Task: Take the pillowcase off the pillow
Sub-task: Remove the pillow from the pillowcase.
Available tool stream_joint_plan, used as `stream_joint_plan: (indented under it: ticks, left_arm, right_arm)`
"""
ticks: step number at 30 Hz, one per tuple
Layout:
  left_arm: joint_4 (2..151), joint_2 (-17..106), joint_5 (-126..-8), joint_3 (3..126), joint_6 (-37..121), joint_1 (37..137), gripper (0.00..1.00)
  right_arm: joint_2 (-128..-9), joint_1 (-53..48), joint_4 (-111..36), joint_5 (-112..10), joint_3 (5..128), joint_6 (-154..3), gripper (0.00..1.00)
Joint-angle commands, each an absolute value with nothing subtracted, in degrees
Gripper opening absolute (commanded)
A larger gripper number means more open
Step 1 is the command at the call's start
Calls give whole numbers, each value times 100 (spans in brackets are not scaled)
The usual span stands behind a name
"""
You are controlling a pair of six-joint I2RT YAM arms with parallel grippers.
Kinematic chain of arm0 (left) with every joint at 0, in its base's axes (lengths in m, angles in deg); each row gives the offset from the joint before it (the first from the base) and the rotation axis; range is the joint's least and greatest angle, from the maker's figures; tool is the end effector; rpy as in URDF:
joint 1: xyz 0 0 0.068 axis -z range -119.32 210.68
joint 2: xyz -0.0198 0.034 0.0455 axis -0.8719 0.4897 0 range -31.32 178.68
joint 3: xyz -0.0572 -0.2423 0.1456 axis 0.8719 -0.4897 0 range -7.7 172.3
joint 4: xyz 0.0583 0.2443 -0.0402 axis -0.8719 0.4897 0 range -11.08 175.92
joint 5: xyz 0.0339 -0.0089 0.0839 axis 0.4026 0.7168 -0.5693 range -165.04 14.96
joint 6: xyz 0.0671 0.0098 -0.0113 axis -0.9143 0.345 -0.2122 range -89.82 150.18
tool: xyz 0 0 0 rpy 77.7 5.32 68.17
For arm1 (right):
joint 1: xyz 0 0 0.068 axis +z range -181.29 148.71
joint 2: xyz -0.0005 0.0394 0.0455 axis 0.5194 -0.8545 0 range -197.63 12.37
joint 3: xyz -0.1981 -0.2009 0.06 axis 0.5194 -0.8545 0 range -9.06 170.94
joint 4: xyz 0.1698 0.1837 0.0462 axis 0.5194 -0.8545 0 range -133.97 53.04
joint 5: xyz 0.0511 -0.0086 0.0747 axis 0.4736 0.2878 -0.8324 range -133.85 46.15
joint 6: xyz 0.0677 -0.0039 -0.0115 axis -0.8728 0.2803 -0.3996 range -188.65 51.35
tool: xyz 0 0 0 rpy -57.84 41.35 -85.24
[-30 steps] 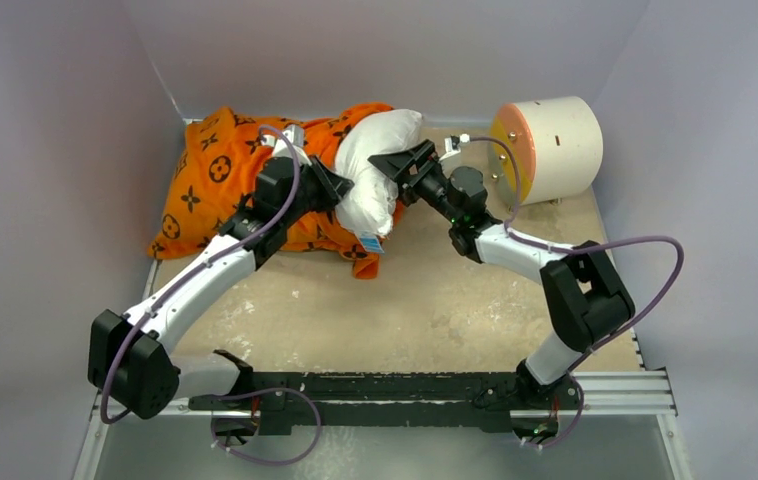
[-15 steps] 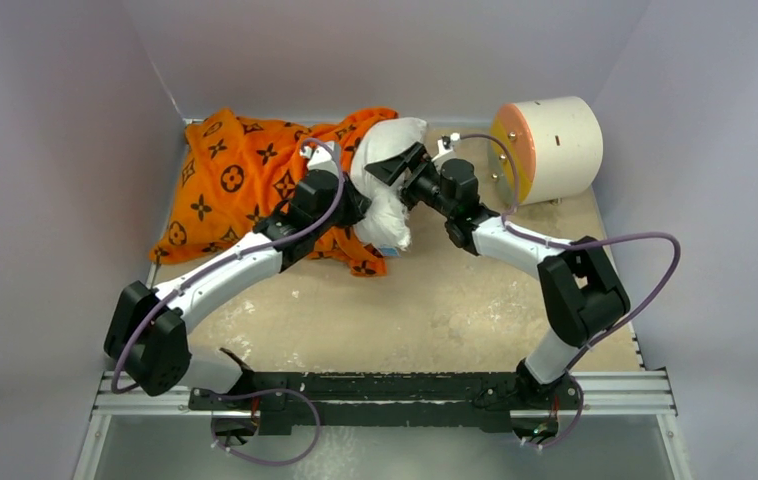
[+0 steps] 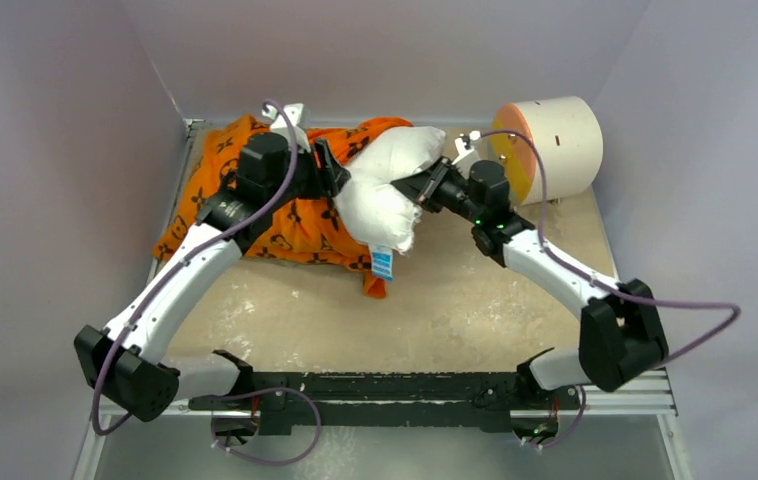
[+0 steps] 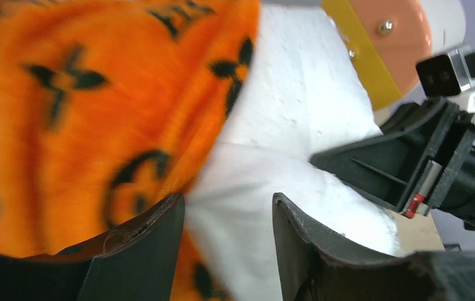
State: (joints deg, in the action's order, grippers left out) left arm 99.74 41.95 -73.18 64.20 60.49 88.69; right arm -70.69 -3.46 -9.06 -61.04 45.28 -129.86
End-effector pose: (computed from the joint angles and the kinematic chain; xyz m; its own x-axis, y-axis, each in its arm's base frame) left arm 0.2623 -0.1416 0.3871 -0.5382 -0.2849 -0.7932 0.2600 0.8391 -0.4778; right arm 0.3021 0.1782 0.3282 -0.6259 0.6164 -0.4779 -0.3296 0.3463 0.8783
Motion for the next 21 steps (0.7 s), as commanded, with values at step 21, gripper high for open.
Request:
stream_joint_plan:
  ticks: [21]
  left_arm:
    - [10021,5203,-6569,6736,5602,6525,50]
  right_arm:
    - [-4572,-1742,-4105,-7117,4932,-10510,0]
